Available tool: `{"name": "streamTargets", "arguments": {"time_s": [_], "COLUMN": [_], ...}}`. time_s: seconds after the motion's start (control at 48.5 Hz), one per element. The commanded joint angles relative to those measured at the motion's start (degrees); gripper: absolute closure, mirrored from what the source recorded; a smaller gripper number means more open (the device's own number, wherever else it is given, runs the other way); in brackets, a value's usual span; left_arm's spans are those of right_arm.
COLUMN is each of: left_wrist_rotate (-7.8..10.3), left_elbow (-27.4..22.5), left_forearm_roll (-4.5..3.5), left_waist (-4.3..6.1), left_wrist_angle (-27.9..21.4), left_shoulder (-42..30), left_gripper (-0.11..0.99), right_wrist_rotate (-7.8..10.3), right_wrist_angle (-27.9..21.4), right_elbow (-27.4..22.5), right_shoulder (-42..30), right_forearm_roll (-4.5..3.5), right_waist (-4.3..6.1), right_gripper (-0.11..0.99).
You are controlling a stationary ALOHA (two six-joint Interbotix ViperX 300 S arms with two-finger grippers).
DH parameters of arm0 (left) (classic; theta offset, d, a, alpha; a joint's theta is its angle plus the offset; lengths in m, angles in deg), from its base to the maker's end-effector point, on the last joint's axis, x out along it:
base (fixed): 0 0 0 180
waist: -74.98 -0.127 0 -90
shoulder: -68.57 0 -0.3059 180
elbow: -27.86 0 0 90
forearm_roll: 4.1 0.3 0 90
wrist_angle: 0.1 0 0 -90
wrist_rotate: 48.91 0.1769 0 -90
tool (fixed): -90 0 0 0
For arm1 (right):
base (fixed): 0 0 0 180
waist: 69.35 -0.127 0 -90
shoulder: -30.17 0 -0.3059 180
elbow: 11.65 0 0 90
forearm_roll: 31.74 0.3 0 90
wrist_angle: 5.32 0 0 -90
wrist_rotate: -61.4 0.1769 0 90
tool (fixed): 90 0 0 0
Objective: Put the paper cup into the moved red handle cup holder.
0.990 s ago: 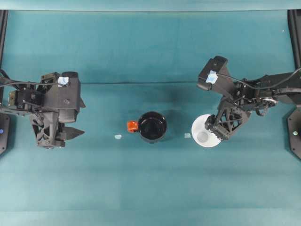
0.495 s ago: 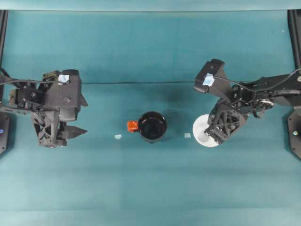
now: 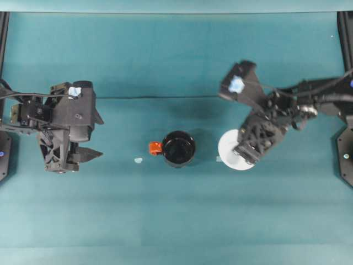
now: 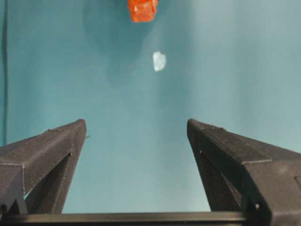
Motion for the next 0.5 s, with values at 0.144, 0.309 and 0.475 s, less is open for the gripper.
{"name": "streamTargets", "arguments": {"time_s": [0.144,0.309,0.475], "left_wrist_rotate": [0.18,-0.26,-0.26], "left_elbow": [-1.49,-1.67,-1.49], "left_forearm_roll": [0.18,0.09,0.18], "left_waist": [-0.09,-0.09,-0.09], "left_wrist_angle": [0.35,0.18,0.09], "left_shoulder": [0.62,0.97,1.41], "left_gripper": [-0.04,-0.02,-0.02], "right_wrist_rotate": [-2.20,-4.57,-8.53], "right_wrist_angle": [-9.23,-10.72,-10.63], "right_elbow": [-12.83,-19.69,-24.17], "right_shoulder": [-1.41,-4.66,-8.53], "right_forearm_roll": [-1.14,-1.85,-2.11], "right_waist": [0.09,0.09,0.26], "right_gripper": [0.99,0.99,0.99]}}
